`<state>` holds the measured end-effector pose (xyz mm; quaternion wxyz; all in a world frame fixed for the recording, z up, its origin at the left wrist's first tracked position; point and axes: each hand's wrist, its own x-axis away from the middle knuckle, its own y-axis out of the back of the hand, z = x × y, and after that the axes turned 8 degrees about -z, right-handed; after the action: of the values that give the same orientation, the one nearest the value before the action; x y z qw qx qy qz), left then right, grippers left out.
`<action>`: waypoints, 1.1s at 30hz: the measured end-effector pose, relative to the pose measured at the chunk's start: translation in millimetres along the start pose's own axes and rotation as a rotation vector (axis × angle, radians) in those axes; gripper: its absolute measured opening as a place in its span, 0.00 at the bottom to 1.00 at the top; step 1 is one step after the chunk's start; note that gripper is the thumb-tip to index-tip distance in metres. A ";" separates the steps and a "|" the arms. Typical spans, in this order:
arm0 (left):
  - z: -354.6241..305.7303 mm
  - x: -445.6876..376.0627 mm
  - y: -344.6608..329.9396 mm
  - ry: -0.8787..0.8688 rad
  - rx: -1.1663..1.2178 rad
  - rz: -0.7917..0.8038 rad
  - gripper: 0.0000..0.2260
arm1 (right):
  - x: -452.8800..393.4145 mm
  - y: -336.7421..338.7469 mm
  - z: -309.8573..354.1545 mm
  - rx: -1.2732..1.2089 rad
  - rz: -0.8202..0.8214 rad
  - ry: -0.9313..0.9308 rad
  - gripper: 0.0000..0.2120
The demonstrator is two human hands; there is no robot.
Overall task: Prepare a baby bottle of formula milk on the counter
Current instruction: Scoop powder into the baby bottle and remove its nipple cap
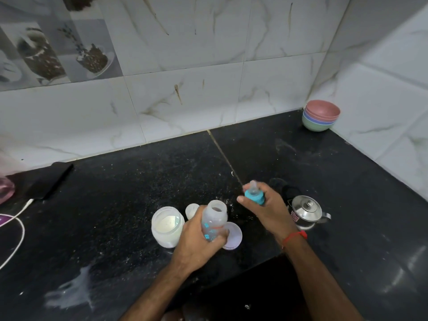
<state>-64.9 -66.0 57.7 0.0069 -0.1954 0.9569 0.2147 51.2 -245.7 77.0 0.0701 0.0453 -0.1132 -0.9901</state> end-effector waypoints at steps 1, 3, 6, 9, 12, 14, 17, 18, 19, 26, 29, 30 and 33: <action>4.6 1.9 3.4 0.018 0.010 -0.025 0.17 | -7.2 -0.2 -14.0 0.214 -0.007 -0.011 0.16; 10.2 6.4 10.3 0.045 0.024 -0.062 0.17 | -18.9 -5.0 -38.5 0.459 0.054 -0.034 0.23; 14.3 14.8 15.9 0.042 0.034 -0.058 0.18 | -34.3 -20.9 -63.3 0.662 0.222 -0.005 0.32; 16.8 24.3 15.7 0.032 0.025 -0.040 0.18 | -47.9 -40.3 -71.7 0.744 0.274 0.018 0.32; 18.5 31.3 16.5 0.031 0.017 -0.039 0.17 | -54.1 -55.2 -79.3 0.795 0.279 0.034 0.32; 21.1 33.1 18.7 0.040 0.018 -0.047 0.17 | -54.4 -59.2 -86.2 0.833 0.292 0.039 0.31; 25.2 33.8 21.9 0.048 0.022 -0.060 0.17 | -52.2 -60.1 -94.3 0.858 0.312 0.051 0.30; 26.2 34.0 22.4 0.052 0.023 -0.065 0.17 | -50.6 -59.9 -94.6 0.868 0.308 0.060 0.30; 26.4 34.2 22.8 0.053 0.025 -0.070 0.17 | -48.4 -60.2 -93.4 0.876 0.292 0.075 0.31; 28.7 32.9 22.3 0.056 0.068 -0.123 0.18 | -33.6 -80.0 -54.6 0.812 0.329 0.326 0.38; 27.7 32.0 24.0 0.047 0.076 -0.132 0.17 | -32.8 -102.0 -45.8 0.904 0.491 0.338 0.37; 28.3 31.7 24.8 0.044 0.075 -0.136 0.17 | -32.7 -108.7 -45.4 0.917 0.525 0.325 0.37; 30.5 31.3 29.7 0.050 0.074 -0.154 0.18 | -32.1 -122.8 -46.9 0.910 0.576 0.267 0.31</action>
<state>-107.1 -40.3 39.1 0.0065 -0.2732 0.9463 0.1729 71.9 -132.6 5.6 0.3253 0.1635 -0.5273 -0.7677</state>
